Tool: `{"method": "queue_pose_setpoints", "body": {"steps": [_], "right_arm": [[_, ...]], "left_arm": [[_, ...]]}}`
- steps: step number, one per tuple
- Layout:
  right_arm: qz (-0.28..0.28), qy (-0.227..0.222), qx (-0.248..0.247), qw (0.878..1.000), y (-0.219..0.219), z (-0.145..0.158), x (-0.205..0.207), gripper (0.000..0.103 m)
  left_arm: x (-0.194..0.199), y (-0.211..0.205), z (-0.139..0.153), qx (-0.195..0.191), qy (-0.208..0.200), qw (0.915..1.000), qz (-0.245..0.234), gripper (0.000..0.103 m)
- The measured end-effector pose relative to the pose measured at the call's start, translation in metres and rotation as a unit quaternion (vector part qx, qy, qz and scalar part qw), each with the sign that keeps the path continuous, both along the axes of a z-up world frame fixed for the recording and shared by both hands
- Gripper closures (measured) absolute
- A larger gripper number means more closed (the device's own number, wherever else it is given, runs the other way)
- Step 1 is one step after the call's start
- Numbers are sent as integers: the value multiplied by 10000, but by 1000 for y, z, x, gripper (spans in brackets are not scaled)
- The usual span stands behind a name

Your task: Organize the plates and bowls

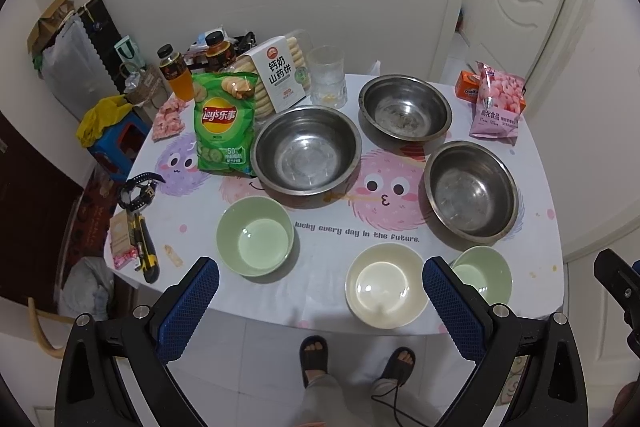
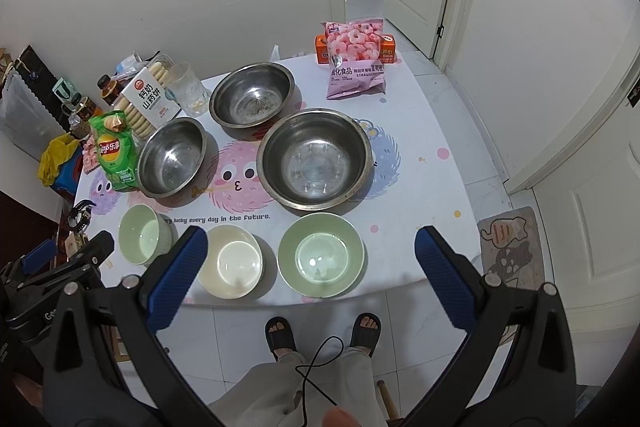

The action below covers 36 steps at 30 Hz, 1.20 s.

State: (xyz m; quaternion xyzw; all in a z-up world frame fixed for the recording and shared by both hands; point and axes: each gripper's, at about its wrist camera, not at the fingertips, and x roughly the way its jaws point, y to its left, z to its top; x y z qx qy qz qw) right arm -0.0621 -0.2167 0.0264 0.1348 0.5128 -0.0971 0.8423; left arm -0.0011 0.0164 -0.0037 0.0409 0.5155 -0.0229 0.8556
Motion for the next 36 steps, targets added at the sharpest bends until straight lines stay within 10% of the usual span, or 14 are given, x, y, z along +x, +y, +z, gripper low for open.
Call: {"method": "queue_pose_setpoints", "body": {"steps": [25, 36], "right_arm": [[-23, 38, -38, 10000, 3, -4, 4, 0], [-358, -33, -182, 9992, 4, -7, 11, 0]], "left_arm": [[2, -5, -2, -4, 66, 10000, 8, 0], [23, -11, -23, -652, 367, 9960, -488, 0]]}}
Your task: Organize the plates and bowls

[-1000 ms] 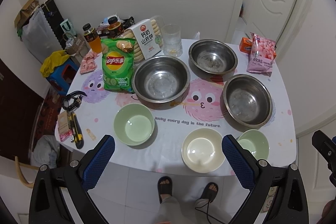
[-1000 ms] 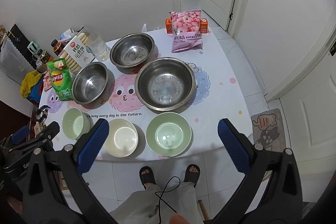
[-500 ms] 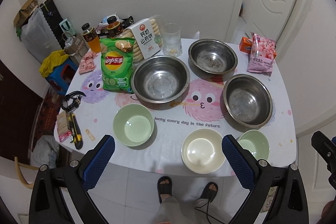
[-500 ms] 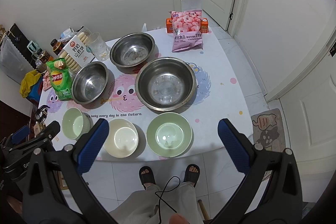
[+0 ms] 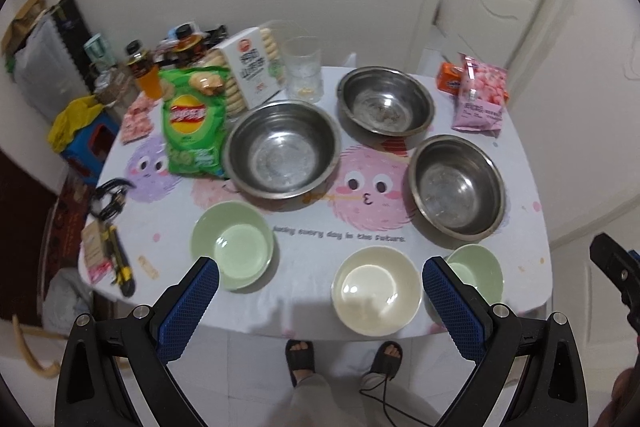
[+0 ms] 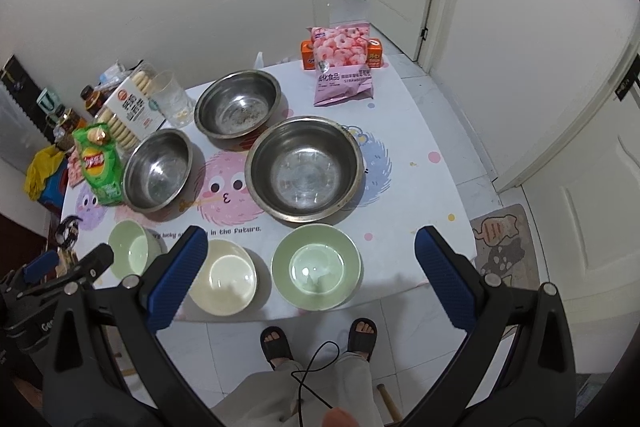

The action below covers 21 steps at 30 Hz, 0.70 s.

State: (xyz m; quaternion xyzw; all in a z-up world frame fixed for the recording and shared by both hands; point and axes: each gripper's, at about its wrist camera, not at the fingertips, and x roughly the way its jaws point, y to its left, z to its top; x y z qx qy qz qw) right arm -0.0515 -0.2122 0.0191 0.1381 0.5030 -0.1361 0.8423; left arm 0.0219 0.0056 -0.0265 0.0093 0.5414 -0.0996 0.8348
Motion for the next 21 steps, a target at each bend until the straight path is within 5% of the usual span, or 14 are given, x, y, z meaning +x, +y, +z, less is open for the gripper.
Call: {"method": "queue_pose_setpoints", "body": {"steps": [11, 16, 21], "right_arm": [[-629, -217, 140, 9977, -10, -22, 8, 0], [-670, -20, -53, 9977, -32, -48, 31, 0], [-734, 363, 484, 9955, -77, -104, 66, 0]], "left_arm": [[28, -44, -30, 247, -85, 9912, -1301, 0], [55, -70, -64, -169, 329, 9895, -1399, 0], [83, -101, -100, -86, 418, 9928, -1116, 0]]}}
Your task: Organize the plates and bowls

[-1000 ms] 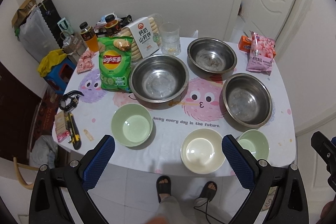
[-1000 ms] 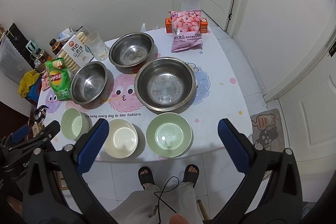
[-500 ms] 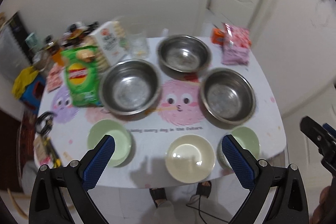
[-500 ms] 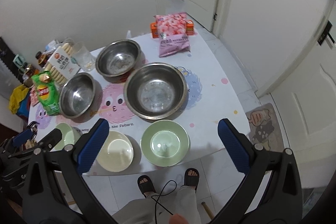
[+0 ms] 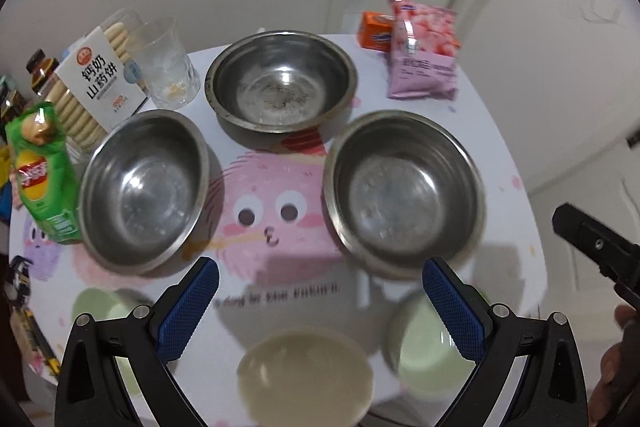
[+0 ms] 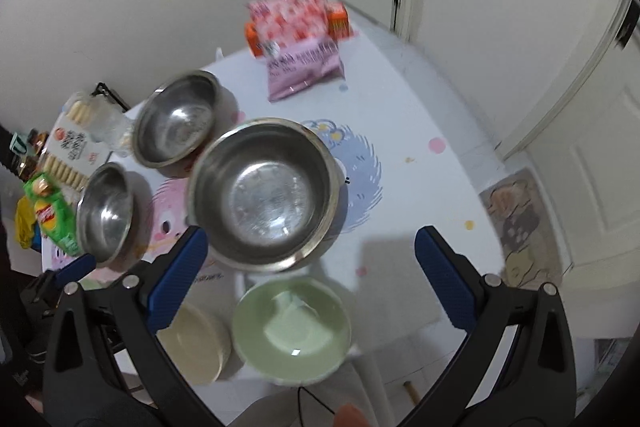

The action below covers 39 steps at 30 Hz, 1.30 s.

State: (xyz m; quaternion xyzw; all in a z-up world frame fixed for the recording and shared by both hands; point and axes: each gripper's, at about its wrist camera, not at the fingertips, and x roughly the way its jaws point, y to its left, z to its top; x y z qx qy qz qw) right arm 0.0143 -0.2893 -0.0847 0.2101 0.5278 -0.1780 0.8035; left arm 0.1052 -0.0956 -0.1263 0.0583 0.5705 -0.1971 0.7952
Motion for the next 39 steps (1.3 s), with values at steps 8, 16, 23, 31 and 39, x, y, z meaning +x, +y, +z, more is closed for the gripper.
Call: {"method": "queue_pose_setpoints", "body": {"steps": [8, 16, 23, 31, 39], "right_arm": [[292, 641, 587, 9958, -47, -68, 49, 0], [582, 1031, 857, 9893, -59, -106, 70, 3], [474, 1276, 1016, 9855, -63, -128, 80, 26], [509, 1667, 1174, 9777, -55, -155, 87, 43], [762, 1795, 1062, 9750, -42, -155, 91, 81]], "left_arm": [[27, -51, -53, 685, 286, 9972, 59, 0], [47, -65, -86, 978, 492, 9938, 181, 3], [52, -66, -106, 999, 654, 9928, -36, 3], [61, -64, -123, 1025, 918, 9904, -128, 33], [60, -76, -117, 1012, 845, 9912, -114, 54]]}}
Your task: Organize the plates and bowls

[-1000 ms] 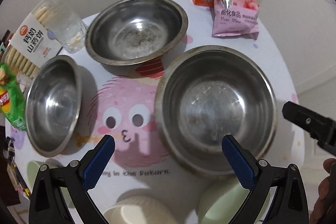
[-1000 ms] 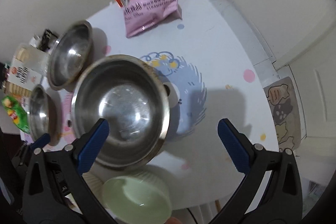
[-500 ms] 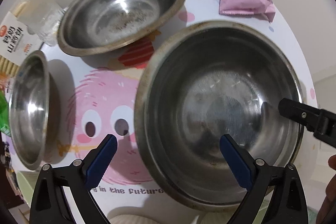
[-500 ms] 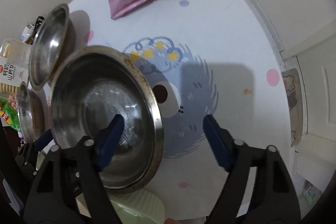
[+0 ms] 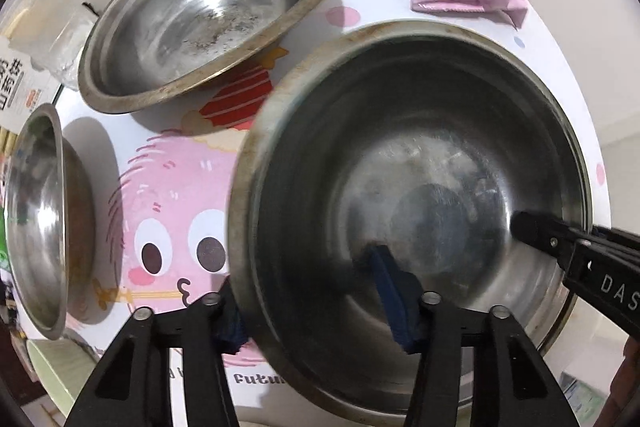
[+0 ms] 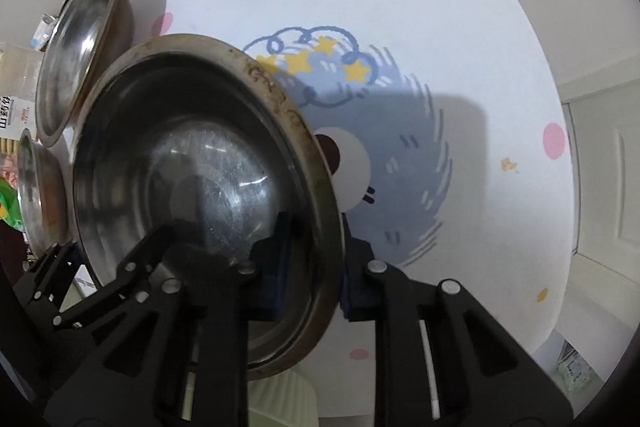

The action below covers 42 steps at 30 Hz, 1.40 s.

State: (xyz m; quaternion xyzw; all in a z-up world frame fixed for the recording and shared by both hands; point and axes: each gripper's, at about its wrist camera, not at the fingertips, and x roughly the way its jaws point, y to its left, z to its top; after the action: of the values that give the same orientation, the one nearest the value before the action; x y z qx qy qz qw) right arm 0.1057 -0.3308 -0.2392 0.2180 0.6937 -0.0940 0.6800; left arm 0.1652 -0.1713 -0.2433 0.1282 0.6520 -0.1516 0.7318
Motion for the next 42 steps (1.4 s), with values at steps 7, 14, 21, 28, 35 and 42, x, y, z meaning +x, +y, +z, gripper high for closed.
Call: {"method": "queue_pose_setpoints", "body": {"steps": [7, 14, 21, 28, 35, 42], "right_arm": [[-49, -170, 58, 9998, -2, 10, -1, 86], [-180, -429, 13, 9989, -25, 35, -3, 89], [-329, -653, -63, 9973, -34, 40, -12, 89], [-377, -1016, -253, 9938, -41, 44, -15, 89], [-570, -1134, -398, 9911, -56, 46, -13, 89], [-845, -1079, -475, 9894, -79, 36, -22, 89]], "left_arm": [[9, 18, 16, -62, -107, 9999, 120, 69], [10, 19, 41, -134, -291, 9995, 58, 75], [5, 13, 54, -251, -490, 9985, -58, 78], [-1, -1, 64, -354, -747, 9964, -207, 78], [8, -25, 66, -410, -835, 9948, -404, 78], [0, -61, 49, -434, -845, 9938, -577, 78]]}}
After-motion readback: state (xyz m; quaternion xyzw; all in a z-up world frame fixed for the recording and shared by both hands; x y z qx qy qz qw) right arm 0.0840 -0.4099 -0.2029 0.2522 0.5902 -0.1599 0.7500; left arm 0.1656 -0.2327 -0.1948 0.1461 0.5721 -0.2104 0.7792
